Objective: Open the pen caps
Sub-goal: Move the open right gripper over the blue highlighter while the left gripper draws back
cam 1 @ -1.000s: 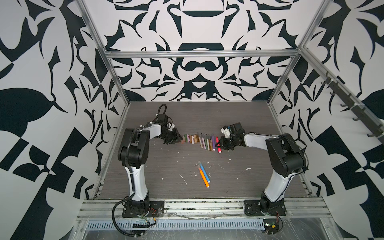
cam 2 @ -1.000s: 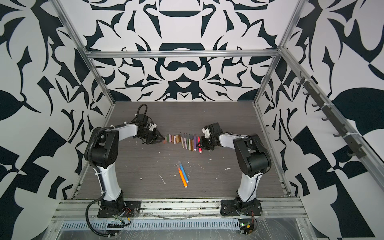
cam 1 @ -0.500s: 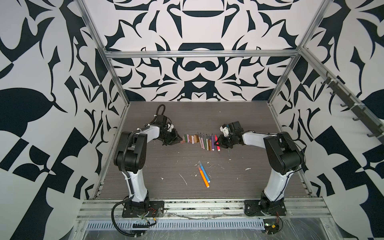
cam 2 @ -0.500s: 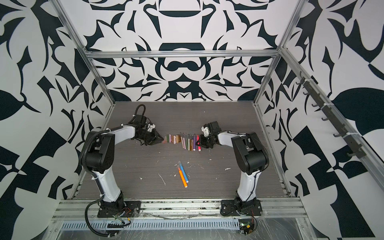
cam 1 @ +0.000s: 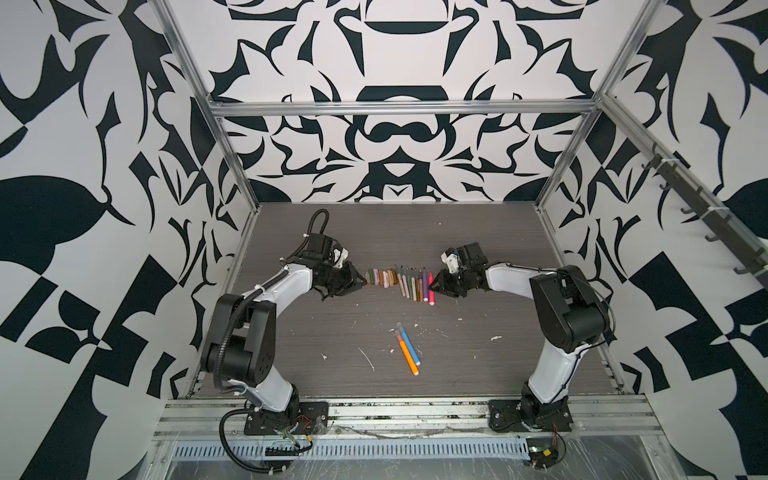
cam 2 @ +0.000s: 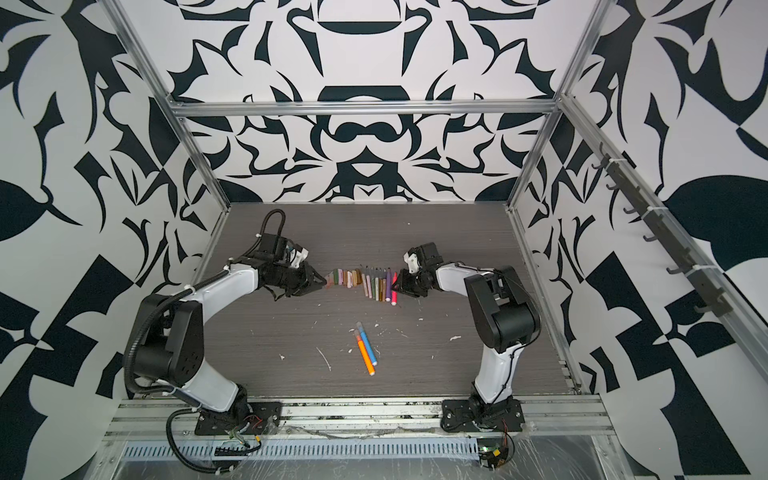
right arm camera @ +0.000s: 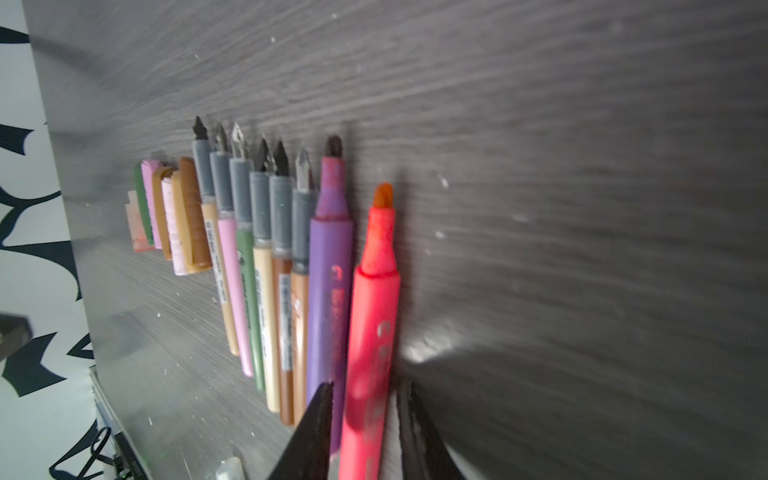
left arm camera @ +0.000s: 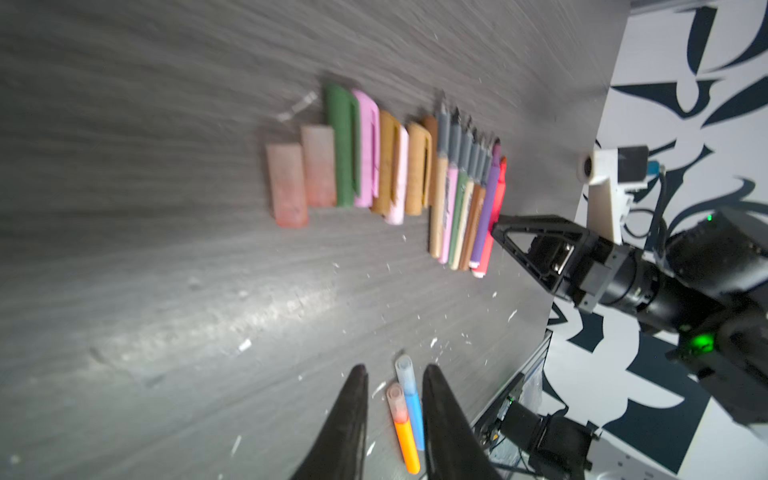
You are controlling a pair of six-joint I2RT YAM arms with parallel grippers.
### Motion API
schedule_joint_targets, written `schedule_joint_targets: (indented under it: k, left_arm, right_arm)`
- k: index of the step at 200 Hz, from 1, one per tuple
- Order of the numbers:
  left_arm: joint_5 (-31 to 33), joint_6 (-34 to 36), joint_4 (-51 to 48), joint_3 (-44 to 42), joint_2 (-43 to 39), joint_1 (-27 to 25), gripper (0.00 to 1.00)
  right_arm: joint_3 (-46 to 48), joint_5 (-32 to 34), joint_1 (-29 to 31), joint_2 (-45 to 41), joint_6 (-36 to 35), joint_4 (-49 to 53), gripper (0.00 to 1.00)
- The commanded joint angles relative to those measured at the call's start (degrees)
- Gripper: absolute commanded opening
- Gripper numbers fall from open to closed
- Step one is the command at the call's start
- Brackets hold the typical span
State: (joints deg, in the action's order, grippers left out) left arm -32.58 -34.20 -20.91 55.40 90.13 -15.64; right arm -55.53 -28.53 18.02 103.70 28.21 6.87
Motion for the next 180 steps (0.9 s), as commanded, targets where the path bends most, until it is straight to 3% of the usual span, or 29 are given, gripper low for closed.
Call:
schedule_joint_targets:
  k: [1, 42, 64, 120, 153, 180]
  left_arm:
    - [-0.47, -0.35, -1.75, -2.64, -4.99, -0.86, 0.25]
    - [0.71, 0.07, -4.62, -5.31, -14.78, -0.91, 0.24]
    - [1.41, 0.9, -8.0, -4.63, -20.98, -0.88, 0.24]
    - [10.46, 6.14, -22.16, -1.73, -36.89, -0.93, 0.26]
    - [13.05, 6.92, -25.5, -0.55, -44.38, -0.93, 0.3]
    - [14.55, 10.52, -29.66, 1.51, -45.98, -0.94, 0.32]
  right_arm:
    - [2.02, 2.12, -0.09, -6.14, -1.32, 4.25, 0.3]
    - [11.4, 2.22, 0.39, -17.3, -1.08, 6.43, 0.3]
    - [17.98, 4.5, 3.49, -25.37, 0.7, 7.77, 0.3]
    - [27.09, 19.94, 26.99, -37.96, 13.54, 8.96, 0.3]
    - [28.15, 26.47, 36.17, -37.88, 20.08, 6.73, 0.29]
    - [25.42, 28.63, 39.99, -33.37, 20.64, 7.32, 0.29]
